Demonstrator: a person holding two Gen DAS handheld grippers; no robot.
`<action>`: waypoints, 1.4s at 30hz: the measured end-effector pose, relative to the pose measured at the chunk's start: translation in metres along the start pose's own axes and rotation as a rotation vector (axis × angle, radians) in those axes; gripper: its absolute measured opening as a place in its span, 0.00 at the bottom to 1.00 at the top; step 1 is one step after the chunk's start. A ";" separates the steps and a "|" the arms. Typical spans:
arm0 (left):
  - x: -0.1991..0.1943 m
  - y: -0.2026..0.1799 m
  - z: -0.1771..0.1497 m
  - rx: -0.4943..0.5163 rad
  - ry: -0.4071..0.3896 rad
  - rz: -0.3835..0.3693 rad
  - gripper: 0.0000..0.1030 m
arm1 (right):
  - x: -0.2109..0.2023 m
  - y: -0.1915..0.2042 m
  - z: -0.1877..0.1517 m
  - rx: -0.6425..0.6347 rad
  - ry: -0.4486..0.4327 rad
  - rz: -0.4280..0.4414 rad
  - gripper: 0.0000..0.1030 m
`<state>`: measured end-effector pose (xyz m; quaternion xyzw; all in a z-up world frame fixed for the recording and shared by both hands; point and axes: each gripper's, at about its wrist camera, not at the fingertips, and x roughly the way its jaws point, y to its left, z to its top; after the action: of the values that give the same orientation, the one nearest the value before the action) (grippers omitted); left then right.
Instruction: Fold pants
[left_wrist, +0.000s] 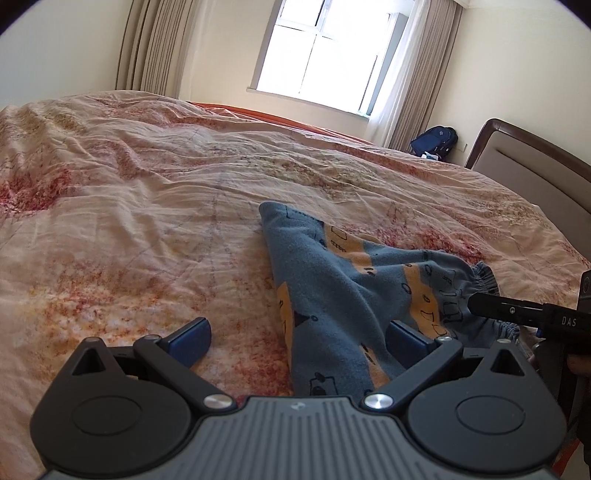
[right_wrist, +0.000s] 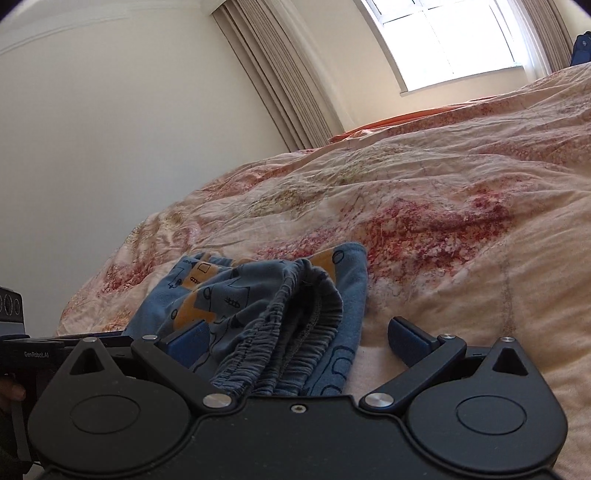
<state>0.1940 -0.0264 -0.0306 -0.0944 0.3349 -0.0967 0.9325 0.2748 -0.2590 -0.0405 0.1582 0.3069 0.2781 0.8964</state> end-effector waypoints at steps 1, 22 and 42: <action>0.001 0.000 0.000 -0.002 0.000 -0.001 1.00 | 0.001 -0.002 0.000 0.002 -0.002 0.000 1.00; 0.020 -0.001 0.010 0.016 0.037 0.006 1.00 | 0.003 -0.006 -0.004 0.012 -0.020 0.012 1.00; 0.014 0.006 0.020 -0.101 0.071 -0.095 0.93 | 0.005 0.007 -0.004 0.035 -0.034 -0.037 0.75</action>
<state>0.2186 -0.0214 -0.0252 -0.1537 0.3672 -0.1273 0.9085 0.2728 -0.2498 -0.0429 0.1726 0.2994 0.2532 0.9036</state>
